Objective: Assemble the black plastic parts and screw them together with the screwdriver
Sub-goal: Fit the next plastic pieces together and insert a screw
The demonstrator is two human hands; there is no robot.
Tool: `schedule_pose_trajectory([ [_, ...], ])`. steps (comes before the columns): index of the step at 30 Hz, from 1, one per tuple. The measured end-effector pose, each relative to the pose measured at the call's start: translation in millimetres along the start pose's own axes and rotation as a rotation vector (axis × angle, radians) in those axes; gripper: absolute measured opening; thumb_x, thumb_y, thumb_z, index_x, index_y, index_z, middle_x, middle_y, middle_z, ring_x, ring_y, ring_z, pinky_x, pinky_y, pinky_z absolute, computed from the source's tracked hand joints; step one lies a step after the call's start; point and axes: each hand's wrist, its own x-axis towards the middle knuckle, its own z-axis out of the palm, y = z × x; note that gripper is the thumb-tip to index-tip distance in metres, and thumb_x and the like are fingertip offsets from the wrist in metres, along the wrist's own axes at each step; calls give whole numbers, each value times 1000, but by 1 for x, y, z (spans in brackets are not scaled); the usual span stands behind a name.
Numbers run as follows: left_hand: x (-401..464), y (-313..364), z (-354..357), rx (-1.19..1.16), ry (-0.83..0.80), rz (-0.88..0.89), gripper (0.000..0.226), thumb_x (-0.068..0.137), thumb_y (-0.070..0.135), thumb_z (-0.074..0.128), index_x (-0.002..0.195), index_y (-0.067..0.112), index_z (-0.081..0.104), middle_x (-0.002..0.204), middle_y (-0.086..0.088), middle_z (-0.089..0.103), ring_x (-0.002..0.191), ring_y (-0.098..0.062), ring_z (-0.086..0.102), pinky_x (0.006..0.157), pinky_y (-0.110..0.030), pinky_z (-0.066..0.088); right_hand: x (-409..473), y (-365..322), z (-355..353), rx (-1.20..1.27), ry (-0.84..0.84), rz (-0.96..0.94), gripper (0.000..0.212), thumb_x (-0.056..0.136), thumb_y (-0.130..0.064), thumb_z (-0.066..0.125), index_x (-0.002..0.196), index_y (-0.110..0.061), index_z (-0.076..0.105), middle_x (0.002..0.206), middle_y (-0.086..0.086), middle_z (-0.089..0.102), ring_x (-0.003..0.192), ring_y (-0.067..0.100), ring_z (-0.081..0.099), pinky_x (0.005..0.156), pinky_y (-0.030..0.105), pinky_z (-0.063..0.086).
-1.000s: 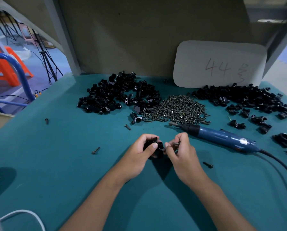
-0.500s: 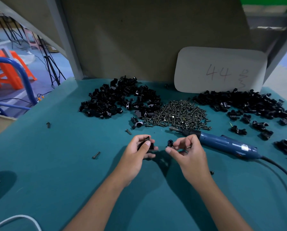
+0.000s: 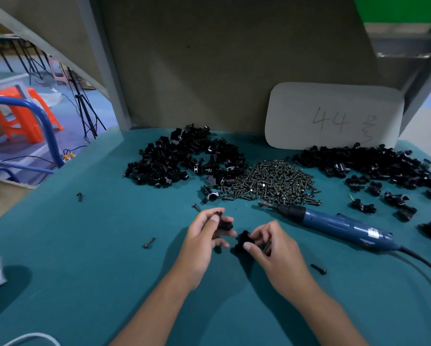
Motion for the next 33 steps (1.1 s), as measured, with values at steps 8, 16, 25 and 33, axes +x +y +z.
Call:
schedule_pose_trajectory([
  [8,4,4,-4,-173,18,-31,39,106,9,23,124,8,58,98,-9,72,79,-22,69,58,-29,42,2,-3,10,-93,-16,-70,37,97,-37,59,80,-41,26,115,-31,49,110,-3,46,81,21,39],
  [16,4,7,-7,-152,67,-17,36,105,2,27,125,9,56,102,-7,72,84,-22,70,62,-30,42,6,-2,13,-131,-67,-66,50,99,-20,60,74,-44,24,95,-14,54,96,4,48,73,22,38],
  [25,3,5,-5,-12,67,1,33,105,0,35,123,15,59,99,1,74,86,-19,72,60,-25,48,5,-5,2,78,69,56,43,92,-11,72,77,-21,33,88,-15,66,83,6,59,67,16,44],
  [33,-7,-1,-1,321,-161,2,47,82,34,78,123,31,55,117,3,65,90,-6,68,74,-25,56,2,-19,1,298,181,43,53,85,-11,79,67,-44,42,88,-7,73,80,14,66,77,44,56],
])
